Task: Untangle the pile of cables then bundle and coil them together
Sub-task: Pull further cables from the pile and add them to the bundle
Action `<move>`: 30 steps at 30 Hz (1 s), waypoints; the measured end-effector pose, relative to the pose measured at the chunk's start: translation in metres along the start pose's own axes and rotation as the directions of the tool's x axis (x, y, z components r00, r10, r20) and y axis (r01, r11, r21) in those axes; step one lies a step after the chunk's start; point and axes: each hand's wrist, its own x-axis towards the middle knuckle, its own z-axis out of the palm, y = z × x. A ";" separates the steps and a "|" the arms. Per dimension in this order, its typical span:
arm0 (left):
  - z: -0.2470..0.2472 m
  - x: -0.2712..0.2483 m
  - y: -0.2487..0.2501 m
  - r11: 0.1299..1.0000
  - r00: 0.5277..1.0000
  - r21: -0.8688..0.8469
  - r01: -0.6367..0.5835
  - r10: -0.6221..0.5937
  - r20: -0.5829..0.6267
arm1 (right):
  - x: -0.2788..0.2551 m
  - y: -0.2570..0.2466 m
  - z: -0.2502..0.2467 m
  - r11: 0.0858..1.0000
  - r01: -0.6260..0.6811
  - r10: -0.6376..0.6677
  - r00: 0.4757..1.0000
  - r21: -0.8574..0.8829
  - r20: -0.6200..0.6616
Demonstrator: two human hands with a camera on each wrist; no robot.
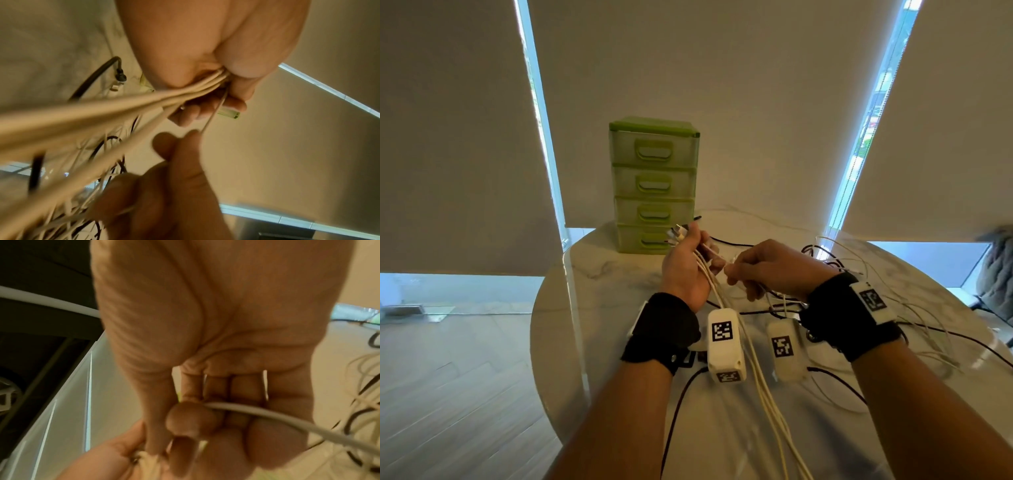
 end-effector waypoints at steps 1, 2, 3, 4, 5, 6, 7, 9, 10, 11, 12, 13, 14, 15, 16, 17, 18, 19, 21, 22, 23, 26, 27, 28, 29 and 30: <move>-0.001 -0.001 0.002 1.000 1.000 -0.018 0.006 -0.006 -0.010 | 0.001 0.007 -0.001 0.998 -0.024 0.026 0.999 -0.064 0.023; -0.002 -0.002 0.004 0.999 1.000 -0.040 0.009 -0.009 -0.017 | 0.003 0.014 -0.001 0.993 -0.049 0.055 0.997 -0.105 0.050; -0.002 -0.003 0.008 0.997 1.000 -0.080 0.009 -0.011 -0.022 | 0.004 0.023 -0.002 0.990 -0.072 0.081 0.994 -0.118 0.076; -0.001 -0.003 0.013 0.990 1.000 -0.143 0.003 -0.006 -0.027 | 0.005 0.032 -0.004 0.989 -0.097 0.107 0.990 -0.113 0.088; -0.003 -0.002 0.018 0.979 0.999 -0.202 -0.021 0.012 -0.046 | 0.004 0.039 -0.006 0.987 -0.120 0.130 0.987 -0.103 0.091; -0.007 0.001 0.023 0.968 0.995 -0.242 -0.069 0.049 -0.087 | 0.002 0.046 -0.011 0.984 -0.142 0.152 0.985 -0.109 0.084; -0.012 0.005 0.030 0.955 0.985 -0.268 -0.131 0.095 -0.140 | 0.000 0.052 -0.018 0.976 -0.167 0.176 0.983 -0.140 0.056; -0.027 0.014 0.043 0.921 0.969 -0.327 -0.212 0.154 -0.195 | -0.006 0.064 -0.032 0.952 -0.212 0.201 0.977 -0.221 -0.070; -0.034 0.018 0.047 0.910 0.968 -0.350 -0.221 0.161 -0.192 | -0.009 0.069 -0.038 0.947 -0.214 0.184 0.973 -0.239 -0.141; -0.038 0.020 0.049 0.913 0.970 -0.347 -0.216 0.162 -0.180 | -0.011 0.072 -0.043 0.949 -0.207 0.159 0.966 -0.239 -0.205; -0.039 0.022 0.048 0.928 0.974 -0.313 -0.202 0.156 -0.166 | -0.013 0.072 -0.045 0.952 -0.195 0.131 0.956 -0.238 -0.261; -0.037 0.021 0.043 0.951 0.979 -0.256 -0.175 0.142 -0.144 | -0.014 0.069 -0.046 0.956 -0.175 0.100 0.949 -0.237 -0.300; -0.032 0.019 0.037 0.974 0.987 -0.180 -0.137 0.118 -0.109 | -0.015 0.066 -0.046 0.964 -0.138 0.060 0.945 -0.228 -0.320; -0.025 0.015 0.029 0.992 0.994 -0.089 -0.090 0.085 -0.062 | -0.016 0.061 -0.045 0.975 -0.088 0.017 0.945 -0.205 -0.325; -0.017 0.011 0.021 0.999 0.999 0.011 -0.040 0.040 -0.007 | -0.018 0.055 -0.044 0.987 -0.024 -0.029 0.945 -0.159 -0.327; -0.009 0.005 0.012 0.993 0.999 0.118 0.007 -0.013 0.045 | -0.020 0.048 -0.042 0.996 0.051 -0.075 0.940 -0.079 -0.332; -0.001 -0.002 0.003 0.974 0.994 0.225 0.041 -0.063 0.088 | -0.022 0.040 -0.040 0.989 0.139 -0.117 0.932 0.042 -0.343; 0.007 -0.009 -0.005 0.945 0.987 0.323 0.054 -0.099 0.124 | -0.024 0.032 -0.037 0.956 0.232 -0.155 0.921 0.182 -0.358; 0.020 -0.022 -0.020 0.883 0.969 0.467 0.040 -0.148 0.197 | -0.030 0.018 -0.033 0.824 0.384 -0.237 0.902 0.417 -0.362; 0.024 -0.027 -0.025 0.858 0.957 0.513 0.029 -0.171 0.232 | -0.033 0.014 -0.032 0.767 0.429 -0.279 0.893 0.477 -0.354; 0.026 -0.029 -0.028 0.842 0.944 0.539 0.023 -0.195 0.265 | -0.034 0.011 -0.033 0.731 0.466 -0.320 0.879 0.498 -0.352; 0.023 -0.030 -0.028 0.843 0.913 0.536 0.042 -0.250 0.322 | -0.035 0.014 -0.033 0.663 0.525 -0.336 0.845 0.533 -0.415; 0.022 -0.030 -0.027 0.848 0.905 0.528 0.049 -0.261 0.336 | -0.033 0.017 -0.034 0.646 0.530 -0.307 0.840 0.549 -0.448; 0.021 -0.030 -0.027 0.849 0.903 0.527 0.048 -0.262 0.341 | -0.032 0.021 -0.035 0.635 0.534 -0.283 0.834 0.558 -0.474; 0.023 -0.031 -0.027 0.852 0.910 0.523 0.038 -0.246 0.334 | -0.031 0.024 -0.035 0.638 0.532 -0.266 0.831 0.556 -0.489; 0.026 -0.030 -0.027 0.865 0.924 0.502 0.019 -0.207 0.321 | -0.030 0.026 -0.036 0.666 0.517 -0.257 0.836 0.539 -0.485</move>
